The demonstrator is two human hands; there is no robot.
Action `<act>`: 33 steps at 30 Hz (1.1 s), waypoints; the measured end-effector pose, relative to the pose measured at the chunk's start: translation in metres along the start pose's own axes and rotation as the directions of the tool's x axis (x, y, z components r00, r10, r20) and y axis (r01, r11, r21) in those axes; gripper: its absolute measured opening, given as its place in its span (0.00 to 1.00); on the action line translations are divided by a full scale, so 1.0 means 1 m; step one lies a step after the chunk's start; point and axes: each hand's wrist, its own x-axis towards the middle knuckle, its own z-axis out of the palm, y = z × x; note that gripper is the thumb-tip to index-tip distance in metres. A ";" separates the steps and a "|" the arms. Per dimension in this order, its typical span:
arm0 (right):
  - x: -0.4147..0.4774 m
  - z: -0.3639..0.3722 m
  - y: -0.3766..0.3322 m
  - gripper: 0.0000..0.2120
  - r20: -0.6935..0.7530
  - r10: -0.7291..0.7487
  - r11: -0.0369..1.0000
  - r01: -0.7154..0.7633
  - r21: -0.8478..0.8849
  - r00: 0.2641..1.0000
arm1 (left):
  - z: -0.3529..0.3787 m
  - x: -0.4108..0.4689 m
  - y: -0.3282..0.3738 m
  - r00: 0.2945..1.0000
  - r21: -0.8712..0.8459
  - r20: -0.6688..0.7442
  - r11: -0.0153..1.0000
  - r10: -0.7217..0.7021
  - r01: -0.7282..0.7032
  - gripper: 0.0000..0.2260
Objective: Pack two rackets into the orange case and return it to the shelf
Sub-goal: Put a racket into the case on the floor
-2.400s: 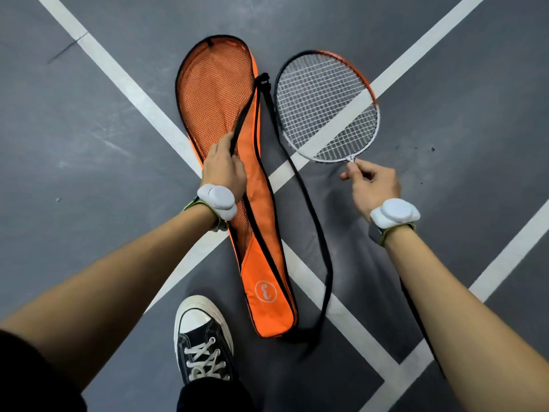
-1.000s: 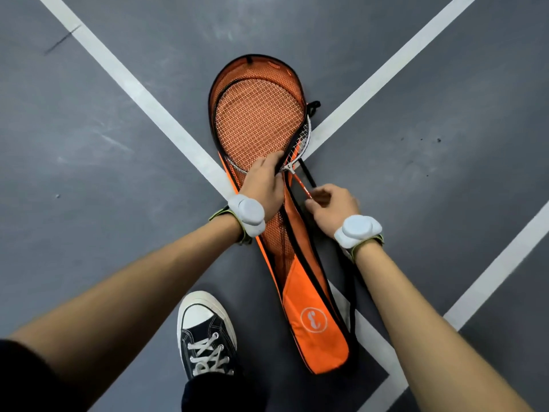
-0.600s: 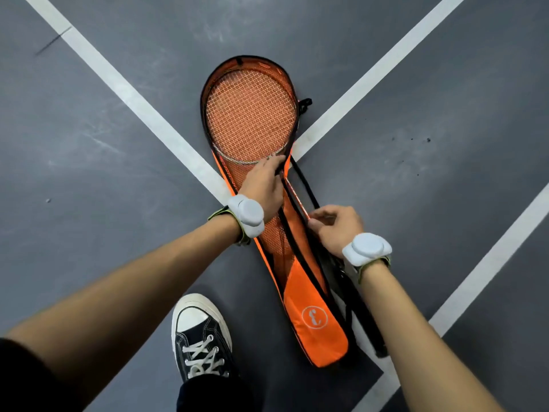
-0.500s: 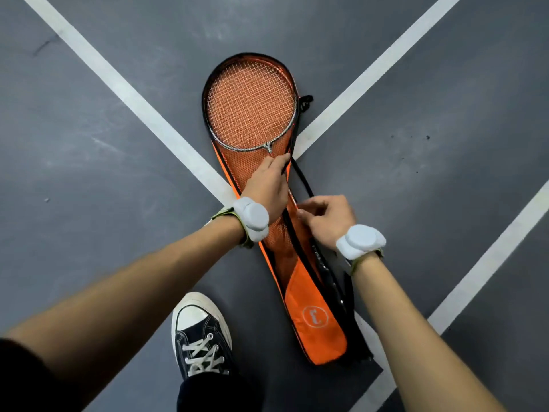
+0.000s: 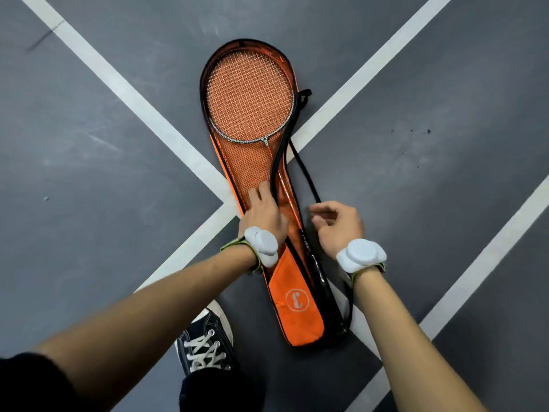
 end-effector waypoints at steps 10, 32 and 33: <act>-0.031 -0.022 0.023 0.09 0.322 0.334 0.807 -0.093 -0.583 0.886 | 0.027 -0.039 -0.001 0.962 0.334 0.175 0.932 -0.210 0.142 0.19; -0.016 -0.027 0.013 0.08 0.290 0.025 0.999 -0.034 0.024 0.957 | -0.004 -0.014 -0.004 0.971 -0.048 -0.096 0.973 0.219 -0.224 0.20; -0.016 -0.026 0.015 0.07 0.276 0.017 1.000 -0.022 0.013 0.961 | -0.005 -0.013 -0.006 0.954 0.024 -0.069 0.956 0.292 -0.291 0.18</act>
